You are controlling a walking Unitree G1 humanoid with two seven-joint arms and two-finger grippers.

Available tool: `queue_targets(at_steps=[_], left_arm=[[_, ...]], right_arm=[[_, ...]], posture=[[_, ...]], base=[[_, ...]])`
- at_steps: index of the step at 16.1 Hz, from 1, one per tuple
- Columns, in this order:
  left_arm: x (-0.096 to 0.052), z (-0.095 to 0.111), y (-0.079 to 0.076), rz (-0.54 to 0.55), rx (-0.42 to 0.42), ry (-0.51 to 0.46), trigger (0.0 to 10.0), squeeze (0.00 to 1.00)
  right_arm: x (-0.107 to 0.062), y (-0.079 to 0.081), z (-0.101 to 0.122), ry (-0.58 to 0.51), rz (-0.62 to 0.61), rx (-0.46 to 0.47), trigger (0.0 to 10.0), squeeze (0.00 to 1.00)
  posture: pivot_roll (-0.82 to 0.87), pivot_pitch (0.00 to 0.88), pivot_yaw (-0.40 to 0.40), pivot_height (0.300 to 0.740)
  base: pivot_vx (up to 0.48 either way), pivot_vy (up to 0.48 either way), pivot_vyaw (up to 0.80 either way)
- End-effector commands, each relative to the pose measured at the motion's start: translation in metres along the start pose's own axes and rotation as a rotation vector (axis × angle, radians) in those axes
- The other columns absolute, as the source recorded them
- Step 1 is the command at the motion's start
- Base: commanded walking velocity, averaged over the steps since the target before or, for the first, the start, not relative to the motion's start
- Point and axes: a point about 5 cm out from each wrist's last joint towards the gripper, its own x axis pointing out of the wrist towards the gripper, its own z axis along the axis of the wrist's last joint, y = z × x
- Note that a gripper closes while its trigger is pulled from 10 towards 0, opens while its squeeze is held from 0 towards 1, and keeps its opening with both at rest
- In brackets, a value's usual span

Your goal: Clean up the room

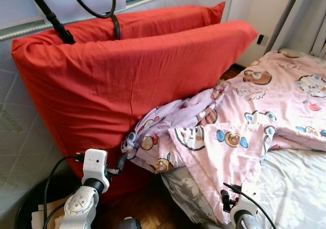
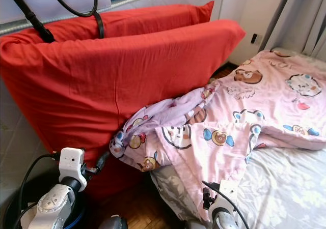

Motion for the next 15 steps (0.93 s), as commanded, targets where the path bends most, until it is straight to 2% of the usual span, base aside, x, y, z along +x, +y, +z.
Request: queue_targets(at_steps=[1,4,5,6,8,10,12,15], left_arm=[[0.001,-0.001,0.002,-0.004,0.007,0.015,10.0,0.00],[-0.001,0.000,0.001,-0.010,0.008,0.015,10.0,0.00],[-0.004,0.001,0.000,-0.012,0.006,0.014,10.0,0.00],[-0.006,0.003,0.000,-0.012,0.005,0.012,10.0,0.00],[-0.009,0.004,0.000,-0.011,0.005,0.014,10.0,0.00],[-0.012,0.005,0.003,-0.009,0.018,0.020,10.0,0.00],[-0.012,0.006,0.003,-0.005,0.018,0.022,10.0,0.00],[-0.014,0.006,0.000,0.004,0.009,0.022,10.0,0.00]], right_arm=[[0.001,-0.001,-0.001,0.019,-0.019,0.020,10.0,1.00],[0.002,0.000,0.000,0.025,-0.030,0.031,10.0,1.00],[0.003,0.000,0.003,0.021,-0.038,0.038,10.0,0.96],[0.004,0.000,0.005,0.018,-0.050,0.046,10.0,0.00],[0.006,0.003,0.010,0.006,-0.055,0.055,10.0,0.00],[0.009,0.019,0.028,-0.096,0.048,0.013,10.0,0.00],[0.009,0.028,0.038,-0.150,0.097,-0.007,10.0,0.00],[0.009,0.031,0.040,-0.167,0.127,-0.040,10.0,0.00]], posture=[[0.09,0.084,0.012,0.650],[0.09,0.120,0.016,0.650],[0.11,0.155,0.017,0.650],[0.11,0.172,0.016,0.650],[0.12,0.194,0.014,0.650],[0.13,0.219,0.008,0.650],[0.12,0.227,0.000,0.650],[0.12,0.232,-0.011,0.640]], base=[[0.000,0.000,0.00],[0.000,0.000,0.00],[0.000,0.000,0.00],[0.000,0.000,0.00],[0.000,0.000,0.00],[0.000,0.000,0.00],[0.000,0.000,0.00],[0.000,0.000,0.00]])
